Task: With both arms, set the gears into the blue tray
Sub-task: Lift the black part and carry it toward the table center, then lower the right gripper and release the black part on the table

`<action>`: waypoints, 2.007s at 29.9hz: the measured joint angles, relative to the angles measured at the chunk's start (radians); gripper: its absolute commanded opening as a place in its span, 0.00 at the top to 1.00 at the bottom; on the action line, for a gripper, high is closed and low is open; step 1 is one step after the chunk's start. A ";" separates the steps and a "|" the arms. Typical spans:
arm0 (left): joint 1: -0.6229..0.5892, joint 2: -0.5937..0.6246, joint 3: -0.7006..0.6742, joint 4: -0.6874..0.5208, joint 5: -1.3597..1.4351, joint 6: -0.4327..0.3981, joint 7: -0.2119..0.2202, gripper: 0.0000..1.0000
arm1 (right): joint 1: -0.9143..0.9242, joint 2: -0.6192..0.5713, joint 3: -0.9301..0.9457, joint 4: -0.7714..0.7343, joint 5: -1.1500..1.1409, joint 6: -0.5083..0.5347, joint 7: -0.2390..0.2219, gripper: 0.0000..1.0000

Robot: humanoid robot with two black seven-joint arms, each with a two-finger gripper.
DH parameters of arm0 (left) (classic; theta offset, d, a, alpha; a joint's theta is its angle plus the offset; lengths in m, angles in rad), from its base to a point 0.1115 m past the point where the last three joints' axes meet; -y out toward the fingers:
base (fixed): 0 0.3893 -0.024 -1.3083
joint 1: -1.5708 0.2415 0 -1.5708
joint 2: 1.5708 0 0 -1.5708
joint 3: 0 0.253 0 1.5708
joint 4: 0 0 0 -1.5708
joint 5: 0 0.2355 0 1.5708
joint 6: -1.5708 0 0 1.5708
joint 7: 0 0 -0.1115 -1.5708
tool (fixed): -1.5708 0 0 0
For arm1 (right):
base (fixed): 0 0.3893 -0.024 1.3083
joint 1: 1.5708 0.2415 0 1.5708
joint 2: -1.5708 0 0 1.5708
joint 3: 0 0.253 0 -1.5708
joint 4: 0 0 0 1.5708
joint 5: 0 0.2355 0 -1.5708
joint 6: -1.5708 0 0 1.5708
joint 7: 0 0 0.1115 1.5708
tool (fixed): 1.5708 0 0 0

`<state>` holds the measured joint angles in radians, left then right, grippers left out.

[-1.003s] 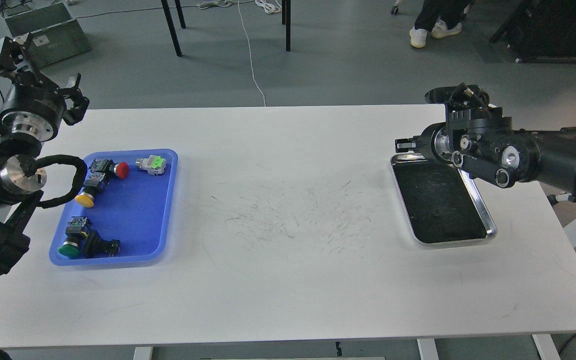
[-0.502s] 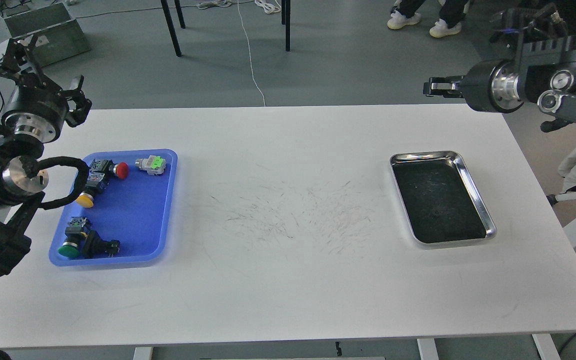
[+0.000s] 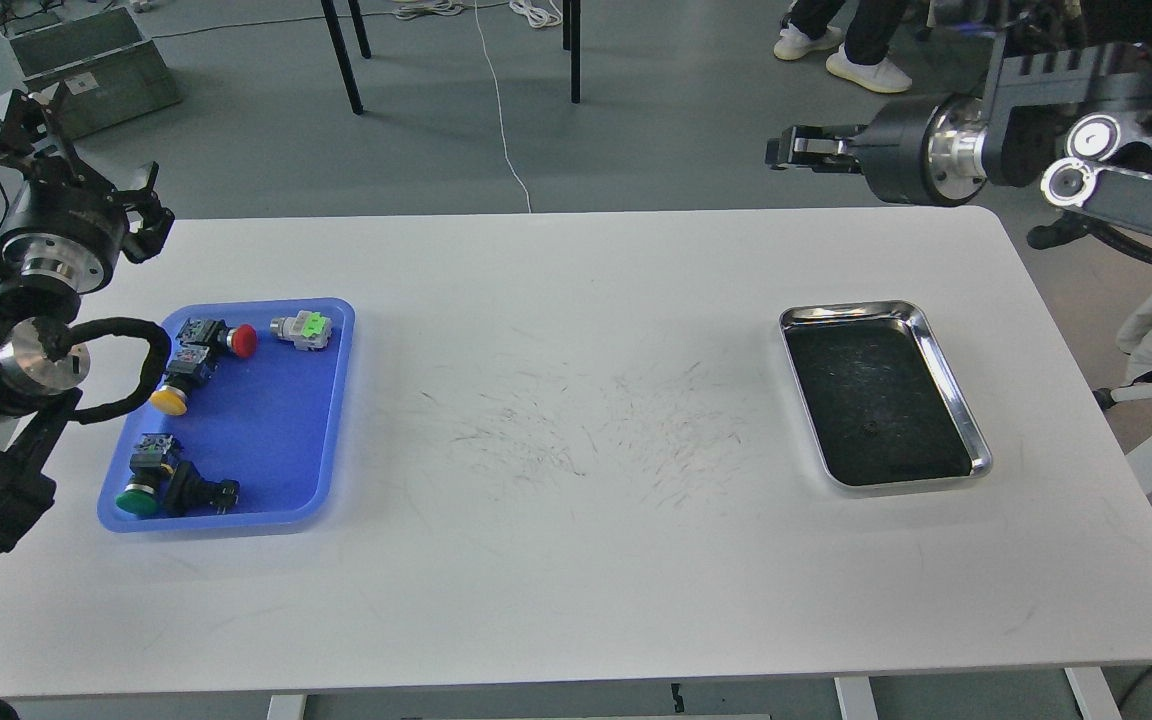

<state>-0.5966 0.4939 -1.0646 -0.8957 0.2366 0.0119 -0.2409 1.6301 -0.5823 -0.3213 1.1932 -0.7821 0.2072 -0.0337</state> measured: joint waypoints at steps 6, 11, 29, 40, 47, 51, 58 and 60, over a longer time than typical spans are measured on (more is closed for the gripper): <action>0.005 0.014 -0.005 0.028 -0.001 -0.001 -0.002 0.02 | -0.044 0.243 0.052 -0.169 0.011 -0.007 0.000 0.98; 0.001 0.014 -0.008 0.063 -0.002 -0.004 -0.002 0.02 | -0.113 0.436 0.118 -0.288 0.011 -0.016 0.001 0.98; -0.002 0.014 -0.011 0.067 -0.002 -0.004 -0.001 0.02 | -0.435 0.583 0.194 -0.376 0.068 -0.058 0.060 0.98; -0.002 0.014 -0.012 0.066 -0.002 -0.004 -0.003 0.02 | -0.593 0.582 0.196 -0.322 0.175 -0.061 0.067 0.96; -0.002 0.012 -0.013 0.062 -0.002 -0.004 -0.003 0.02 | -0.607 0.582 0.194 -0.324 0.173 -0.068 0.067 0.76; -0.002 0.012 -0.013 0.061 -0.002 -0.004 -0.003 0.02 | -0.608 0.582 0.194 -0.326 0.174 -0.080 0.067 0.67; -0.002 0.014 -0.013 0.061 -0.002 -0.004 -0.003 0.02 | -0.608 0.582 0.196 -0.332 0.177 -0.098 0.063 0.53; -0.002 0.014 -0.013 0.061 -0.002 -0.004 -0.003 0.02 | -0.608 0.582 0.197 -0.333 0.180 -0.100 0.062 0.48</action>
<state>-0.5983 0.5077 -1.0775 -0.8346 0.2347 0.0080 -0.2439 1.0216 0.0000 -0.1247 0.8606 -0.6023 0.1075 0.0280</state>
